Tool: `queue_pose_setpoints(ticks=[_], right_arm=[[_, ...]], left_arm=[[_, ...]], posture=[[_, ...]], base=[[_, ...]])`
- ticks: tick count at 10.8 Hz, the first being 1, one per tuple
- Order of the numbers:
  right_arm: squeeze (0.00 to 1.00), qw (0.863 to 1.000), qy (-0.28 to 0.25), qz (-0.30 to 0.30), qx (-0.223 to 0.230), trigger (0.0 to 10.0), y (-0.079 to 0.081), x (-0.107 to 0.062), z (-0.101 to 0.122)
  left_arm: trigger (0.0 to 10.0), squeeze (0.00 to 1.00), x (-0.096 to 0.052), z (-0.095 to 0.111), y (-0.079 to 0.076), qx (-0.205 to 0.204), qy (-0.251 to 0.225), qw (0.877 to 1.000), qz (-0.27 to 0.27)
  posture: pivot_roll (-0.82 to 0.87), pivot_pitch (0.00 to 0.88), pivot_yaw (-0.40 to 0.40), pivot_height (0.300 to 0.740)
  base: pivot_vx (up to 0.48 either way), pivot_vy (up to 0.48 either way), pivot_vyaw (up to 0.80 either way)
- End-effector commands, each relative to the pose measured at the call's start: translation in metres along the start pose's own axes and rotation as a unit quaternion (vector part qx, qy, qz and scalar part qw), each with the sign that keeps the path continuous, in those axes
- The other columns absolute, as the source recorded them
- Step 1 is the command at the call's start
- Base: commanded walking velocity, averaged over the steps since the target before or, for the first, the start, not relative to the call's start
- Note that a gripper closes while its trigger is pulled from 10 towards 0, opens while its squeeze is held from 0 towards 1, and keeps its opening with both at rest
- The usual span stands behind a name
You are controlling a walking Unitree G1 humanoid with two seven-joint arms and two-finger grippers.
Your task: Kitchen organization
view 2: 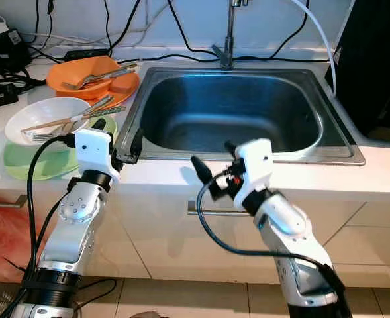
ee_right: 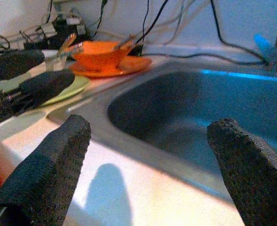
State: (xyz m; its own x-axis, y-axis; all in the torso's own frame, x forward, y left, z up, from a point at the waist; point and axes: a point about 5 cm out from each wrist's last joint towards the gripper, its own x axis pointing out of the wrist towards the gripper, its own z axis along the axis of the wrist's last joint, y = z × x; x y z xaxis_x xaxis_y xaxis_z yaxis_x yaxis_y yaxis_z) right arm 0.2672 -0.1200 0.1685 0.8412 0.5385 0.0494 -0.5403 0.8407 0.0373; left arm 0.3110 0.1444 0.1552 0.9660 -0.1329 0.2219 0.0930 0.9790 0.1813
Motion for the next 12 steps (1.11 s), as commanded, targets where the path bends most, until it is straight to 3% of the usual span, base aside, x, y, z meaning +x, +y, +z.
queue_pose_setpoints(ticks=[1, 3, 7, 9, 12], right_arm=[[0.00, 0.999, -0.015, -0.027, -0.014, 10.0, -0.007, 0.001, 0.005], [0.00, 0.996, -0.039, -0.071, -0.033, 10.0, -0.015, 0.002, 0.012], [0.00, 0.996, -0.036, -0.071, -0.037, 10.0, -0.016, 0.002, 0.010], [0.00, 0.992, -0.062, -0.097, -0.048, 10.0, -0.021, 0.002, 0.019], [0.00, 0.985, -0.093, -0.135, -0.056, 10.0, -0.030, 0.002, 0.033]], left_arm=[[10.0, 0.00, 0.005, 0.007, 0.000, 0.013, -0.021, 1.000, 0.001], [10.0, 0.00, 0.009, 0.021, -0.005, 0.019, -0.055, 0.998, -0.006], [10.0, 0.00, 0.009, 0.016, -0.001, 0.021, -0.044, 0.999, 0.005], [10.0, 0.00, 0.012, 0.044, -0.002, 0.024, -0.101, 0.994, 0.011], [10.0, 0.00, 0.012, 0.062, -0.004, 0.020, -0.134, 0.991, 0.007]], posture=[[0.06, 0.000, 0.064, 0.740], [0.06, 0.000, 0.067, 0.740], [0.06, 0.000, 0.066, 0.740], [0.06, 0.000, 0.065, 0.740], [0.06, 0.000, 0.065, 0.740]], base=[[0.000, 0.000, 0.00], [0.000, 0.000, 0.00], [0.000, 0.000, 0.00], [0.000, 0.000, 0.00], [0.000, 0.000, 0.00]])
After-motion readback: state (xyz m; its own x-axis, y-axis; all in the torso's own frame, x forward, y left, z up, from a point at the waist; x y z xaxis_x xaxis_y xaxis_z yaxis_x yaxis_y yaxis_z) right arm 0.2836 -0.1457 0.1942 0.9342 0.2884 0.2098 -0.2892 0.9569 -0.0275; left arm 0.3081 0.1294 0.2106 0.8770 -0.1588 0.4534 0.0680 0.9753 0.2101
